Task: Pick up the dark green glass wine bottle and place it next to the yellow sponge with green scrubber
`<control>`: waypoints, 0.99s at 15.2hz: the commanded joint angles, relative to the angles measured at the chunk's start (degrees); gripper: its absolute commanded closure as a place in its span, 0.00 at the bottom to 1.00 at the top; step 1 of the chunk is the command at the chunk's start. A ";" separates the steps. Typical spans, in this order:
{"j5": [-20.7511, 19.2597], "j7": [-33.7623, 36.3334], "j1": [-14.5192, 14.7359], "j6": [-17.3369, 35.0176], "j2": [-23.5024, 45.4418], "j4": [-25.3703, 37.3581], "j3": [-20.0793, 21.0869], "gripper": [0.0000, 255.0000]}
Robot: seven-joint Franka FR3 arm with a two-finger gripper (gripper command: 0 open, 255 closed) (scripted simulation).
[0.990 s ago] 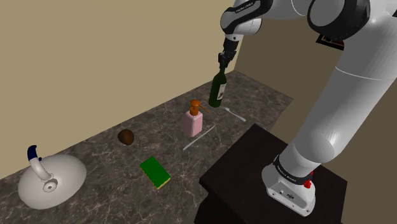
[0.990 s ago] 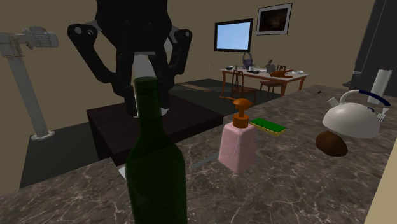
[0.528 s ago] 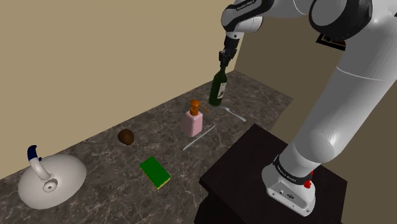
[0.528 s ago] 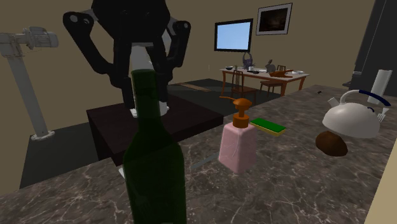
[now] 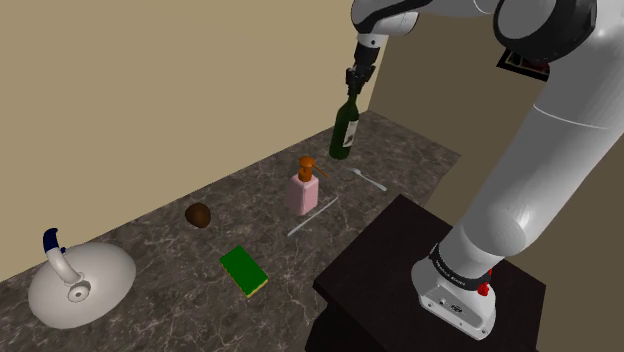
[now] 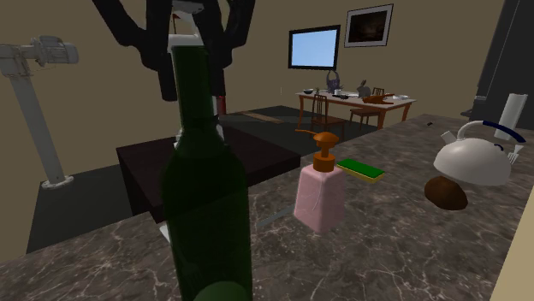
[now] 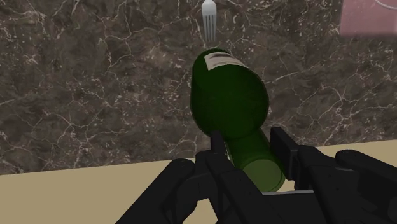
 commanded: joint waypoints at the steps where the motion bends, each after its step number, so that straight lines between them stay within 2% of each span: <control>1: -0.22 0.14 0.00 -1.63 -0.48 1.20 -0.05 1.00; 7: -0.59 0.49 0.02 -5.81 -1.23 4.67 -0.10 1.00; 15: -4.50 11.95 5.46 -3.27 -11.61 -7.54 4.78 1.00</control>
